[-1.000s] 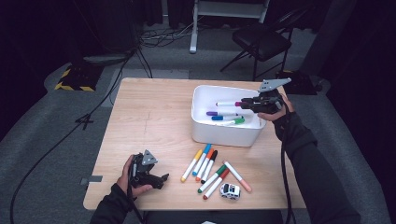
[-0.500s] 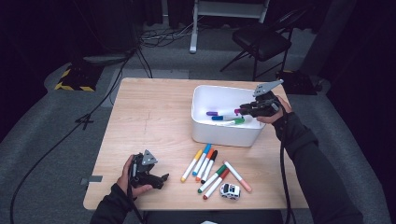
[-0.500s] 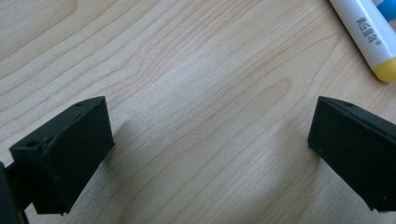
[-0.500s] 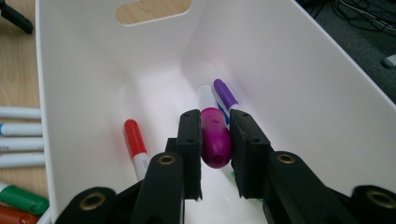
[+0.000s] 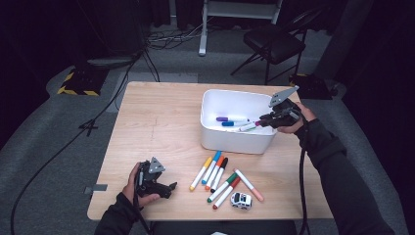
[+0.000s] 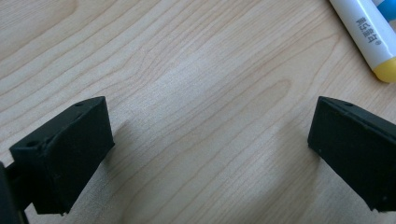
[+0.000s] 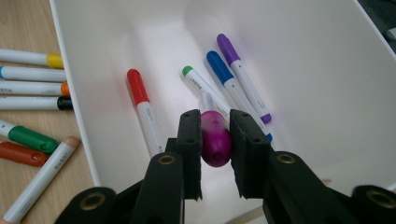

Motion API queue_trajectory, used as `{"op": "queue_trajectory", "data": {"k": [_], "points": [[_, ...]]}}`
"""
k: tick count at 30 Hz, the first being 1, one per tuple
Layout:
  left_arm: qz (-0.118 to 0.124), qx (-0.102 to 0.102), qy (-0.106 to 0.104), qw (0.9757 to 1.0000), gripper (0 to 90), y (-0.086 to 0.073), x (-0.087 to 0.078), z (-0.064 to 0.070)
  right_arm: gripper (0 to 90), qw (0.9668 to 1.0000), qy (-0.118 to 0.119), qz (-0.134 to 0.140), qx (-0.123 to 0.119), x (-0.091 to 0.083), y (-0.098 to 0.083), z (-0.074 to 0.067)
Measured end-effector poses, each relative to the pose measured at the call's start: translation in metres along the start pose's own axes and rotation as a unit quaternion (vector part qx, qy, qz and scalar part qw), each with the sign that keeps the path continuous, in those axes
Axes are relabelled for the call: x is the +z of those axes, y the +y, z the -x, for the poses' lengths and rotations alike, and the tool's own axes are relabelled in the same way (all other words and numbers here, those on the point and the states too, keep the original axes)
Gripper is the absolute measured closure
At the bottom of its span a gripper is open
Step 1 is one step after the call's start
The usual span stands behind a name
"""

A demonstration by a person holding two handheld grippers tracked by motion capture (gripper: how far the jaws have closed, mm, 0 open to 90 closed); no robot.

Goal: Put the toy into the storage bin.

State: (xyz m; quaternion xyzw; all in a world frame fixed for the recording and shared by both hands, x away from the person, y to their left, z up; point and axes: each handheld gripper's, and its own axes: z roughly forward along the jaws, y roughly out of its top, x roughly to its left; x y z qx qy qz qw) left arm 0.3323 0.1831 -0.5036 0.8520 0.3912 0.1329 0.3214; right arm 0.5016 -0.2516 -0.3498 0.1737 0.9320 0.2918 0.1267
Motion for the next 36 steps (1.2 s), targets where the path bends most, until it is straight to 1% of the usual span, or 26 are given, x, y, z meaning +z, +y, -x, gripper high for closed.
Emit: {"op": "queue_trajectory", "data": {"k": [1,2,3,4,6,9,11,14,15,20,22,24,25,26,27,28,29,30,31,32,33,34,36], "points": [[0.000,0.000,0.000,1.0000,0.2,0.000,0.000,0.000,75.2,1.0000,-0.001,-0.006,-0.002,-0.002,0.000,0.000],[0.000,0.000,0.000,1.0000,0.2,0.000,0.000,0.000,75.2,1.0000,-0.003,-0.007,-0.003,-0.003,-0.001,0.000],[0.000,0.000,0.000,1.0000,0.2,0.000,0.000,0.000,75.2,1.0000,-0.001,-0.004,0.003,-0.004,-0.002,0.000],[0.000,0.000,0.000,1.0000,0.2,0.000,0.000,0.000,75.2,1.0000,0.001,-0.006,0.000,-0.005,-0.003,0.000],[0.000,0.000,0.000,1.0000,0.2,0.000,0.000,0.000,75.2,1.0000,-0.002,-0.006,0.000,-0.007,-0.005,0.001],[0.000,0.000,0.000,1.0000,0.2,0.000,0.000,0.000,75.2,1.0000,0.000,-0.004,0.006,-0.011,-0.009,0.002],[0.000,0.000,0.000,1.0000,0.2,0.000,0.000,0.000,75.1,0.9999,-0.006,-0.006,0.007,-0.013,-0.012,0.003],[0.000,0.000,0.000,1.0000,0.2,0.000,0.000,0.000,74.9,0.9999,-0.003,-0.002,0.011,-0.015,-0.014,0.003],[0.000,0.000,0.000,1.0000,0.2,0.000,0.000,0.000,74.8,1.0000,-0.004,0.002,0.007,-0.016,-0.015,0.003],[0.000,0.000,0.000,1.0000,0.2,0.000,0.000,0.000,71.4,0.9996,-0.012,0.019,0.018,-0.021,-0.017,0.002],[0.000,0.000,0.000,1.0000,0.2,0.000,0.000,0.000,69.0,0.9991,-0.015,0.029,0.025,-0.023,-0.018,0.001],[0.000,0.000,0.000,1.0000,0.2,0.000,0.000,0.000,67.5,0.9987,-0.015,0.040,0.027,-0.024,-0.019,0.000],[0.000,0.000,0.000,1.0000,0.2,0.000,0.000,0.000,66.1,0.9981,-0.015,0.052,0.031,-0.026,-0.020,-0.001],[0.000,0.000,0.000,1.0000,0.2,0.000,0.000,0.000,65.4,0.9976,-0.014,0.060,0.030,-0.027,-0.021,-0.001],[0.000,0.000,0.000,1.0000,0.2,0.000,0.000,0.000,63.6,0.9969,-0.013,0.068,0.037,-0.029,-0.022,-0.002],[0.000,0.000,0.000,1.0000,0.2,0.000,0.000,0.000,61.2,0.9961,-0.015,0.076,0.041,-0.030,-0.023,-0.004],[0.000,0.000,0.000,1.0000,0.2,0.000,0.000,0.000,60.4,0.9955,-0.020,0.084,0.039,-0.032,-0.024,-0.005],[0.000,0.000,0.000,1.0000,0.2,0.000,0.000,0.000,60.4,0.9941,-0.016,0.098,0.044,-0.033,-0.025,-0.007],[0.000,0.000,0.000,1.0000,0.2,0.000,0.000,0.000,60.0,0.9934,-0.015,0.106,0.042,-0.035,-0.026,-0.009],[0.000,0.000,0.000,1.0000,0.2,0.000,0.000,0.000,58.7,0.9929,-0.018,0.110,0.041,-0.036,-0.027,-0.010],[0.000,0.000,0.000,1.0000,0.2,0.000,0.000,0.000,55.2,0.9912,-0.022,0.122,0.046,-0.038,-0.029,-0.013],[0.000,0.000,0.000,1.0000,0.2,0.000,0.000,0.000,53.0,0.9906,-0.024,0.127,0.046,-0.039,-0.030,-0.014],[0.000,0.000,0.000,1.0000,0.2,0.000,0.000,0.000,48.6,0.9874,-0.025,0.146,0.055,-0.044,-0.033,-0.019]]}}
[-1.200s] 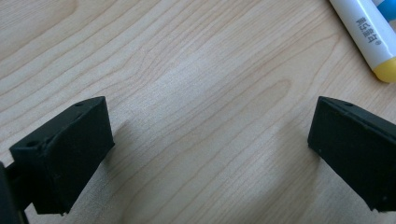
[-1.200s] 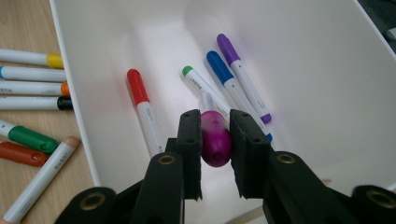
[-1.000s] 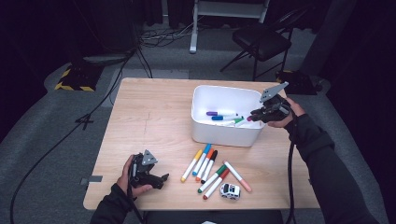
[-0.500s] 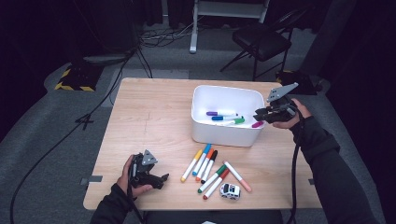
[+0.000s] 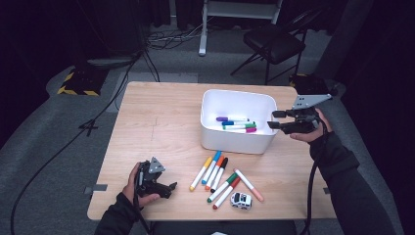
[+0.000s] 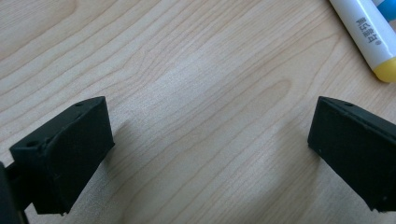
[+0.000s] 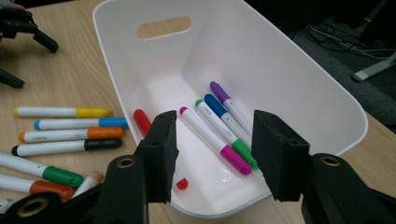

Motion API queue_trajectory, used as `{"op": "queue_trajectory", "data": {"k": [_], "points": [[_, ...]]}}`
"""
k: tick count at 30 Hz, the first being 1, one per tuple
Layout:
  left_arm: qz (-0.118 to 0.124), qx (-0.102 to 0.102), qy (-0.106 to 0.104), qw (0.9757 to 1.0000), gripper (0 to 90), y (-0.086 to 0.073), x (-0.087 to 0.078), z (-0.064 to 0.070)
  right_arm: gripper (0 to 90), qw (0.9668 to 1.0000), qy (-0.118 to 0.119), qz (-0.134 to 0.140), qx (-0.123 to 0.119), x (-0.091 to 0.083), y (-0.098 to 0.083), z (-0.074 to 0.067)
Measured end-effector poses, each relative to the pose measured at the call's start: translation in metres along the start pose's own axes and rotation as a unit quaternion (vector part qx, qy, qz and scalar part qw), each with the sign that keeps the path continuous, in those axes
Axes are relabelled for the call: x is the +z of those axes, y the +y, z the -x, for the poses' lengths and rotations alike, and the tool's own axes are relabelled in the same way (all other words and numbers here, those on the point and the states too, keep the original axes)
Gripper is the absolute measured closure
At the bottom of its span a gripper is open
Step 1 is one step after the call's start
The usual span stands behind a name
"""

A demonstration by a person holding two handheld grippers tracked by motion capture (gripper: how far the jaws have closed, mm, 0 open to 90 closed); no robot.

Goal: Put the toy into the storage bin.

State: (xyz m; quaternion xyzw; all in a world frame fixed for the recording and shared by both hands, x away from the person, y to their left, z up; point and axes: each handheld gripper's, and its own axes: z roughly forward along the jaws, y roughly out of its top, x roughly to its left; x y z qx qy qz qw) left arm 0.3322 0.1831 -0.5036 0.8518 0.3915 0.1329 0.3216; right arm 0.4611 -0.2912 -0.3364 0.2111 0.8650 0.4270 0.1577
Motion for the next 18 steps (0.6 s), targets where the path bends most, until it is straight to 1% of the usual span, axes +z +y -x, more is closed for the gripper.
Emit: {"op": "queue_trajectory", "data": {"k": [2,3,4,5,6,7,8,10,11,13,15,16,17,18], "points": [[0.000,0.000,0.000,1.0000,0.2,0.000,0.000,0.000,43.9,0.9999,-0.002,0.016,0.000,-0.004,-0.002,-0.003],[0.000,0.000,0.000,1.0000,0.2,0.000,0.000,0.000,40.4,0.9998,-0.008,0.018,0.001,-0.006,-0.002,-0.007],[0.000,0.000,0.000,1.0000,0.2,0.000,0.000,0.000,38.4,0.9996,-0.010,0.024,-0.005,-0.008,-0.003,-0.010],[0.000,0.000,0.000,1.0000,0.2,0.000,0.000,0.000,36.5,0.9995,-0.009,0.029,-0.004,-0.009,-0.004,-0.012],[0.000,0.000,0.000,1.0000,0.2,0.000,0.000,0.000,34.8,0.9994,-0.011,0.032,-0.007,-0.010,-0.005,-0.015],[0.000,0.000,0.000,1.0000,0.2,0.000,0.000,0.000,31.1,0.9991,-0.017,0.038,-0.004,-0.013,-0.008,-0.019],[0.000,0.000,0.000,1.0000,0.2,0.000,0.000,0.000,29.5,0.9989,-0.017,0.044,-0.002,-0.014,-0.010,-0.023],[0.000,0.000,0.000,1.0000,0.2,0.000,0.000,0.000,27.4,0.9985,-0.021,0.049,-0.009,-0.016,-0.014,-0.029],[0.001,0.000,0.000,1.0000,0.2,0.000,0.000,0.000,26.0,0.9982,-0.023,0.054,-0.008,-0.017,-0.018,-0.035],[0.000,0.000,0.000,1.0000,0.2,0.000,0.000,0.000,26.0,0.9980,-0.020,0.060,-0.006,-0.018,-0.025,-0.042],[0.000,0.000,0.000,1.0000,0.2,0.000,0.000,0.000,25.8,0.9979,-0.020,0.061,-0.006,-0.017,-0.034,-0.050],[0.000,0.000,0.000,1.0000,0.2,0.000,0.000,0.000,25.8,0.9978,-0.015,0.064,-0.001,-0.016,-0.037,-0.054],[0.000,0.000,0.000,1.0000,0.2,0.000,0.000,0.000,25.8,0.9981,-0.014,0.060,-0.005,-0.014,-0.043,-0.059],[0.000,0.000,0.000,1.0000,0.2,0.000,0.000,0.000,25.8,0.9980,-0.014,0.061,-0.003,-0.012,-0.048,-0.064]]}}
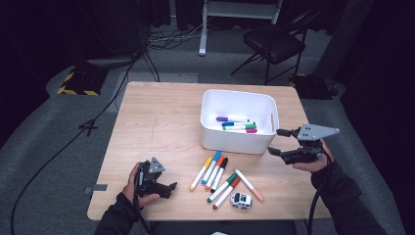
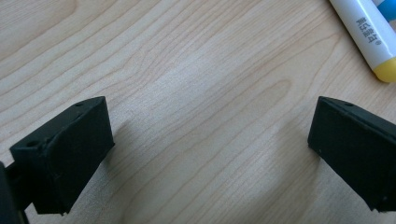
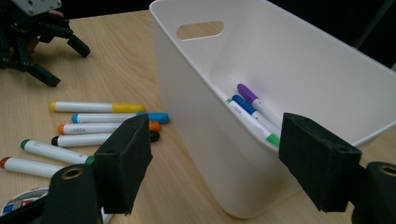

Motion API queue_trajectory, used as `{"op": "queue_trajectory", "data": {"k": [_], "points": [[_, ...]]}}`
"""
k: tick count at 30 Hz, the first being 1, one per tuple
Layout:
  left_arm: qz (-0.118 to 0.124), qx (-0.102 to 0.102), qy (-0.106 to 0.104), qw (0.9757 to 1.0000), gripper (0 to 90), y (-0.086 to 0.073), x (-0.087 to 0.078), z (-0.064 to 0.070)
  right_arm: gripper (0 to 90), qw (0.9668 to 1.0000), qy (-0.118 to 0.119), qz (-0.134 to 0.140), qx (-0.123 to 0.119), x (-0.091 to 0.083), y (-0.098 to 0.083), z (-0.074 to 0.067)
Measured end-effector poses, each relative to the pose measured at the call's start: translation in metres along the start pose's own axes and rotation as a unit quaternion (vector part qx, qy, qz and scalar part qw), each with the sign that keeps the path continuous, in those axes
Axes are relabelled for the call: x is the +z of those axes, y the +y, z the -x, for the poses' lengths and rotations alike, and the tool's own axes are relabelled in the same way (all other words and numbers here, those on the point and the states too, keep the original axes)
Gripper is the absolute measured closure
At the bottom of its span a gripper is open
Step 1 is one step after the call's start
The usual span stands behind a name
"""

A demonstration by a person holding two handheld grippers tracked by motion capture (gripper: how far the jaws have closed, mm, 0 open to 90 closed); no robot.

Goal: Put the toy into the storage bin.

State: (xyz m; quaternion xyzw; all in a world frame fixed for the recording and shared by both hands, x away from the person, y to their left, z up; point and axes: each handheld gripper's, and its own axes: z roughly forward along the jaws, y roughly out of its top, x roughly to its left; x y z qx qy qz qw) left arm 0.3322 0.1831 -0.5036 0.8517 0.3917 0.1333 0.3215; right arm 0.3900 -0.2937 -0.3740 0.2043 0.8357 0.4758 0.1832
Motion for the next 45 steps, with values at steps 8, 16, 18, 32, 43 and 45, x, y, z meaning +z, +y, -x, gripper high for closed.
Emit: {"op": "queue_trajectory", "data": {"k": [8,16,18,32,43,45], "points": [[0.000,0.000,0.000,1.0000,0.2,0.000,0.000,0.000,27.8,0.9990,0.036,-0.024,0.011,0.022,-0.038,-0.033],[0.000,0.000,0.000,1.0000,0.2,0.000,0.000,0.000,28.9,0.9949,0.078,-0.061,0.021,0.048,-0.065,-0.058],[0.000,0.000,0.000,1.0000,0.2,0.000,0.000,0.000,28.9,0.9933,0.088,-0.072,0.021,0.054,-0.069,-0.063],[0.001,0.000,0.000,1.0000,0.2,0.000,0.000,0.000,34.2,0.9913,0.075,-0.106,0.019,0.068,-0.088,-0.061],[0.000,0.000,0.000,1.0000,0.2,0.000,0.000,0.000,34.0,0.9916,0.051,-0.115,0.028,0.057,-0.103,-0.049],[0.001,0.000,0.000,1.0000,0.2,0.000,0.000,0.000,34.4,0.9921,0.051,-0.111,0.028,0.051,-0.106,-0.046]]}}
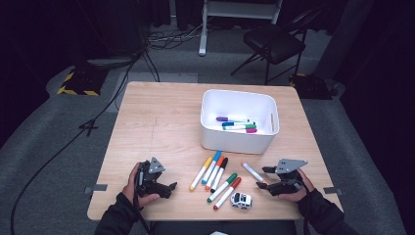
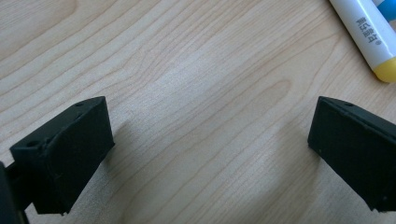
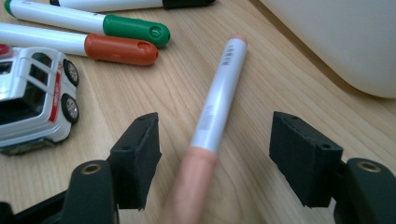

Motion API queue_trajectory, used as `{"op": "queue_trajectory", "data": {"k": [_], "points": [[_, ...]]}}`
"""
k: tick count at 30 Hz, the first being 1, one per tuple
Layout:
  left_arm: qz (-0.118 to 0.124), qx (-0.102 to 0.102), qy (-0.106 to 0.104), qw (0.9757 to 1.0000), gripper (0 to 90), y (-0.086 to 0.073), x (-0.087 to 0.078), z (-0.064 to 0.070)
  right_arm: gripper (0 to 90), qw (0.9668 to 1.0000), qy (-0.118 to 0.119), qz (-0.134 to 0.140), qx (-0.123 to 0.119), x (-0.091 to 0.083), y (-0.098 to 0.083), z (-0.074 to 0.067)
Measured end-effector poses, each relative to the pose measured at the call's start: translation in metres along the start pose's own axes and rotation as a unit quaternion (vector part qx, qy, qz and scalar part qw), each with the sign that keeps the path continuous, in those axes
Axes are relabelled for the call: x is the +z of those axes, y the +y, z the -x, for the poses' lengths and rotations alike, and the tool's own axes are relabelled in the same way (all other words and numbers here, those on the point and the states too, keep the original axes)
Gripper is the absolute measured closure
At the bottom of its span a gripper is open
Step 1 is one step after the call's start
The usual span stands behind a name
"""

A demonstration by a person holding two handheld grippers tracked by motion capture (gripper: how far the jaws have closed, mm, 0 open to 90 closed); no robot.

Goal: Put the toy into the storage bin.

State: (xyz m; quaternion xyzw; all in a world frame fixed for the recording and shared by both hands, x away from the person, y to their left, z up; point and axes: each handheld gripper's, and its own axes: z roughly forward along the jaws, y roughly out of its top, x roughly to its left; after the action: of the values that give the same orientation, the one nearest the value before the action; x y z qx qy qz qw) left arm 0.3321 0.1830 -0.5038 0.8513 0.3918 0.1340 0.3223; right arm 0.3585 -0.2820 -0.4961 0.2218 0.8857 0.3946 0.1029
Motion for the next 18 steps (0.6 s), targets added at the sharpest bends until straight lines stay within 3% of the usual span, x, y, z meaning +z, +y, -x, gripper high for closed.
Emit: {"op": "queue_trajectory", "data": {"k": [8,12,18], "points": [[-0.001,0.000,0.000,1.0000,0.2,0.000,0.000,0.000,38.1,0.9999,-0.013,-0.001,0.005,-0.011,-0.014,0.004],[-0.001,0.000,0.000,1.0000,0.2,0.000,0.000,0.000,38.6,0.9998,-0.018,0.013,0.003,-0.016,-0.023,0.009],[0.000,0.000,0.000,1.0000,0.2,0.000,0.000,0.000,53.9,0.9993,-0.025,0.014,0.024,-0.022,-0.027,0.014]]}}
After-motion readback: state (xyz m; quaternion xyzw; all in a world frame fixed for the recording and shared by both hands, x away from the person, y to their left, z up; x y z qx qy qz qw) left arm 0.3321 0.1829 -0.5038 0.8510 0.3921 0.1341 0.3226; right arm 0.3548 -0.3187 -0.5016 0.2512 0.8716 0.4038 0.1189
